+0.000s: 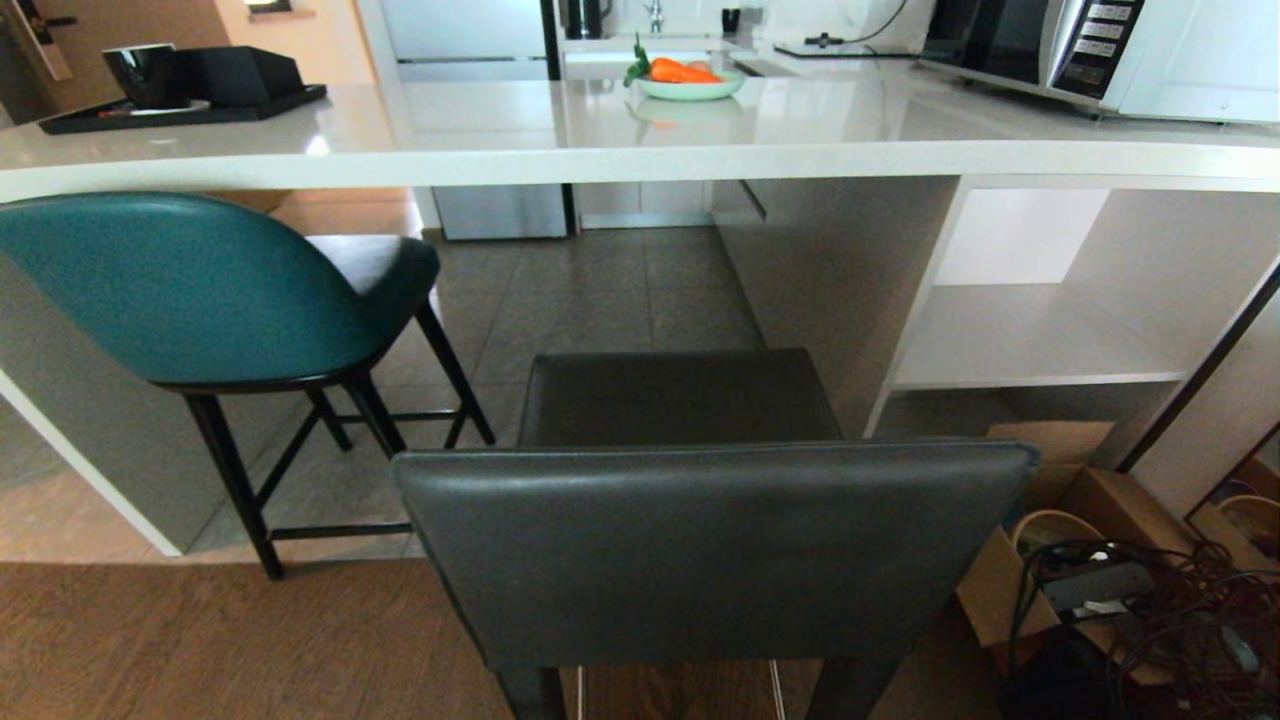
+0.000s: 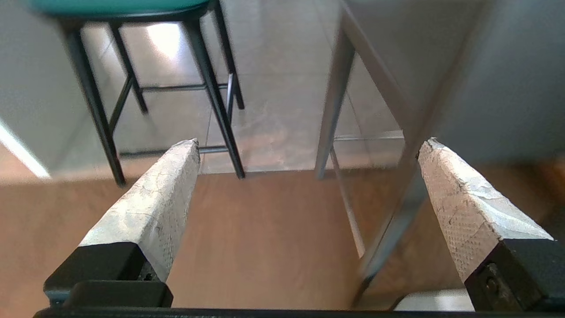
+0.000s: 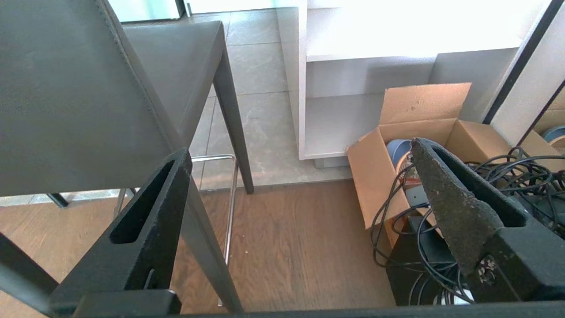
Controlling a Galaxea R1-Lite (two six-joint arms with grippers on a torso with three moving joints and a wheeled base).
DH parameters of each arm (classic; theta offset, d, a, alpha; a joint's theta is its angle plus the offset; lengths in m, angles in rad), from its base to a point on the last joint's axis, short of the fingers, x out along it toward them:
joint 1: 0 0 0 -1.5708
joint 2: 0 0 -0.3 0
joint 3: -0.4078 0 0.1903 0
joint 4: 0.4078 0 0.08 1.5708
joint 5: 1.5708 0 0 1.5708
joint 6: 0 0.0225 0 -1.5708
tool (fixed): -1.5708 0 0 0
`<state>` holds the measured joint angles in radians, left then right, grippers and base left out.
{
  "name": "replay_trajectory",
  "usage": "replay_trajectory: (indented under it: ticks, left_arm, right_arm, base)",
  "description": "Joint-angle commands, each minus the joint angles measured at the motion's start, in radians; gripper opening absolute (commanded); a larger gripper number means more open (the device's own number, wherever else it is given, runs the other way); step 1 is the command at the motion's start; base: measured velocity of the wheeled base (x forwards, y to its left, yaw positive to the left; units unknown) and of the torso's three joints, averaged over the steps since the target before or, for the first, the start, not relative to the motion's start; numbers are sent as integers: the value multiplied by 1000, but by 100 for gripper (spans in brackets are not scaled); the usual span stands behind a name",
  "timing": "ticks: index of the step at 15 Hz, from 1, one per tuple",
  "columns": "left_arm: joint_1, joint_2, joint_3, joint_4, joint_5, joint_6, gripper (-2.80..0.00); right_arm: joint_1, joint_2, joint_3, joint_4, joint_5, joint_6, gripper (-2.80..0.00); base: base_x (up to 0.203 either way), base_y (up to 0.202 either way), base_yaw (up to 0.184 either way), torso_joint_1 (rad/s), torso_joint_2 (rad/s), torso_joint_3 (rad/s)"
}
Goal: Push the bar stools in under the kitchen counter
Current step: Pull the blue chair out from under the dining table
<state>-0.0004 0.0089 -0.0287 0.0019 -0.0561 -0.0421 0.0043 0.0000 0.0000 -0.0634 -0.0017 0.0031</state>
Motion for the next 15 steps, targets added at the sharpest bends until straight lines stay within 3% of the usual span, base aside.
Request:
replay_trajectory:
  ticks: [1, 3, 6, 8, 15]
  left_arm:
    - [-2, -6, -3, 19, 77, -24, 0]
    - [-1, -6, -13, 49, 96, -1, 0]
    - [-1, -6, -9, 45, 15, 84, 0]
    - [1, -7, 24, 21, 14, 156, 0]
    - [0, -6, 29, -3, 13, 119, 0]
  right_arm:
    - [0, 0, 23, -1, 0, 0, 0]
    - [0, 0, 23, -1, 0, -1, 0]
    - [0, 0, 23, -1, 0, 0, 0]
    - [0, 0, 23, -1, 0, 0, 0]
    - [0, 0, 23, -1, 0, -2, 0]
  base:
    - [0, 0, 0, 0, 0, 0]
    - [0, 0, 0, 0, 0, 0]
    - [0, 0, 0, 0, 0, 0]
    - [0, 0, 0, 0, 0, 0]
    - [0, 0, 0, 0, 0, 0]
